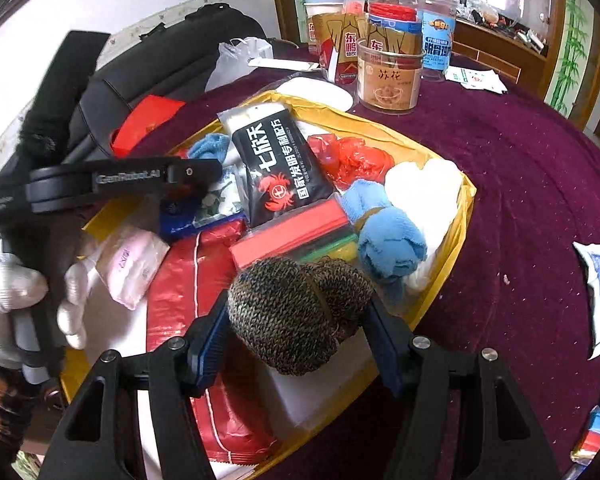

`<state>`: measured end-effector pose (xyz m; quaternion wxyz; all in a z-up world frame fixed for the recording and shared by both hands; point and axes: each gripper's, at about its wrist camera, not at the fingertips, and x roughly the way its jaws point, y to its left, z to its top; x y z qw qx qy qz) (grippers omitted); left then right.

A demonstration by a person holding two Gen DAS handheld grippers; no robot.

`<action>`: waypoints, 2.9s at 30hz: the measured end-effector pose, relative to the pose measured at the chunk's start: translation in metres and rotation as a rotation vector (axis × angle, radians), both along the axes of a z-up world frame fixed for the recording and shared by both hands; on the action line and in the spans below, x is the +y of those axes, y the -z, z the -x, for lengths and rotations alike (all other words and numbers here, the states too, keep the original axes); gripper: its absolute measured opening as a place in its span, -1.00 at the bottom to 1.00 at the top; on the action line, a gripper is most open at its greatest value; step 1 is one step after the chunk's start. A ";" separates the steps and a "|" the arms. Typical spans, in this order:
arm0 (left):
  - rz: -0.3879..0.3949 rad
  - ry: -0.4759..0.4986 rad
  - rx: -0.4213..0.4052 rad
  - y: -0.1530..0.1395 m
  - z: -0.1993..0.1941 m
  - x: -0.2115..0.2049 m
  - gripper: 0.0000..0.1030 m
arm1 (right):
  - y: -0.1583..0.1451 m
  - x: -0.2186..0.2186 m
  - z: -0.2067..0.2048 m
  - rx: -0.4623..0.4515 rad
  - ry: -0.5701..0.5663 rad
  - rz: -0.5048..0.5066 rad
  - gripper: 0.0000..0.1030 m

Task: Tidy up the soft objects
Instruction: 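Open both tools over the white tray to drop the cloth and beanie, then grasp the white cloth with the right tool while the left tool grasps the striped sponge pack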

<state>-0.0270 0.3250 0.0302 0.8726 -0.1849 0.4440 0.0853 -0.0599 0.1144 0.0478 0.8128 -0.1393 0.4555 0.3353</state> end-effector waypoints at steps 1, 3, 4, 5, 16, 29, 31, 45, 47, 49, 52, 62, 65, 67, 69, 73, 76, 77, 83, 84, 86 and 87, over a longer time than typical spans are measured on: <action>0.006 0.006 -0.001 0.000 0.001 0.000 0.28 | -0.001 0.000 0.000 -0.013 0.005 0.009 0.23; 0.030 0.025 -0.008 -0.002 0.002 -0.002 0.41 | 0.000 0.000 -0.003 -0.020 0.013 0.019 0.25; 0.041 0.034 -0.013 -0.003 0.003 -0.003 0.41 | 0.000 0.000 -0.005 -0.020 0.019 0.022 0.28; 0.048 0.041 -0.018 -0.004 0.004 -0.005 0.42 | 0.000 0.000 -0.006 -0.028 0.024 0.023 0.37; 0.054 0.061 -0.122 -0.041 0.038 -0.021 0.51 | -0.028 -0.033 0.007 -0.095 0.078 -0.076 0.51; 0.222 0.165 -0.264 -0.073 0.108 -0.097 0.78 | -0.060 -0.254 0.025 -0.205 0.506 -0.174 0.52; 0.239 0.199 -0.286 -0.072 0.119 -0.112 0.78 | -0.064 -0.298 0.022 -0.227 0.618 -0.158 0.56; 0.171 0.370 -0.245 -0.064 0.137 -0.181 0.78 | -0.006 -0.362 -0.036 0.078 0.607 -0.343 0.57; 0.161 0.366 -0.242 -0.063 0.139 -0.182 0.78 | -0.010 -0.327 -0.023 0.106 0.456 -0.372 0.57; 0.153 0.368 -0.238 -0.063 0.140 -0.184 0.78 | -0.013 -0.300 -0.007 0.168 0.298 -0.438 0.57; 0.153 0.383 -0.230 -0.062 0.139 -0.189 0.78 | -0.023 -0.282 0.016 0.160 0.190 -0.479 0.57; 0.126 0.470 -0.180 -0.050 0.128 -0.220 0.78 | -0.004 -0.322 0.017 0.077 0.399 -0.310 0.57; 0.093 0.484 -0.163 -0.046 0.124 -0.230 0.78 | 0.010 -0.314 0.016 0.081 0.377 -0.216 0.57; 0.043 0.498 -0.143 -0.043 0.118 -0.240 0.78 | 0.018 -0.309 0.015 0.080 0.362 -0.190 0.57; -0.007 0.512 -0.119 -0.039 0.109 -0.249 0.78 | 0.024 -0.305 0.013 0.083 0.359 -0.174 0.57; -0.107 0.536 -0.054 -0.030 0.088 -0.273 0.78 | 0.025 -0.301 0.010 0.072 0.390 -0.175 0.57; -0.064 0.543 -0.050 -0.032 0.082 -0.277 0.78 | 0.014 -0.299 0.006 0.070 0.387 -0.200 0.57; -0.069 0.542 -0.051 -0.033 0.081 -0.279 0.78 | 0.009 -0.294 0.004 0.057 0.379 -0.192 0.57; -0.069 0.513 -0.029 -0.026 0.080 -0.278 0.78 | 0.006 -0.235 -0.025 0.046 0.306 -0.040 0.56; -0.062 0.506 -0.024 -0.024 0.081 -0.275 0.78 | 0.012 -0.224 -0.032 0.052 0.309 -0.001 0.56; -0.059 0.499 -0.014 -0.022 0.082 -0.273 0.78 | 0.021 -0.211 -0.040 0.074 0.310 0.008 0.45; -0.063 0.498 -0.009 -0.021 0.084 -0.272 0.78 | 0.023 -0.209 -0.042 0.083 0.312 -0.010 0.32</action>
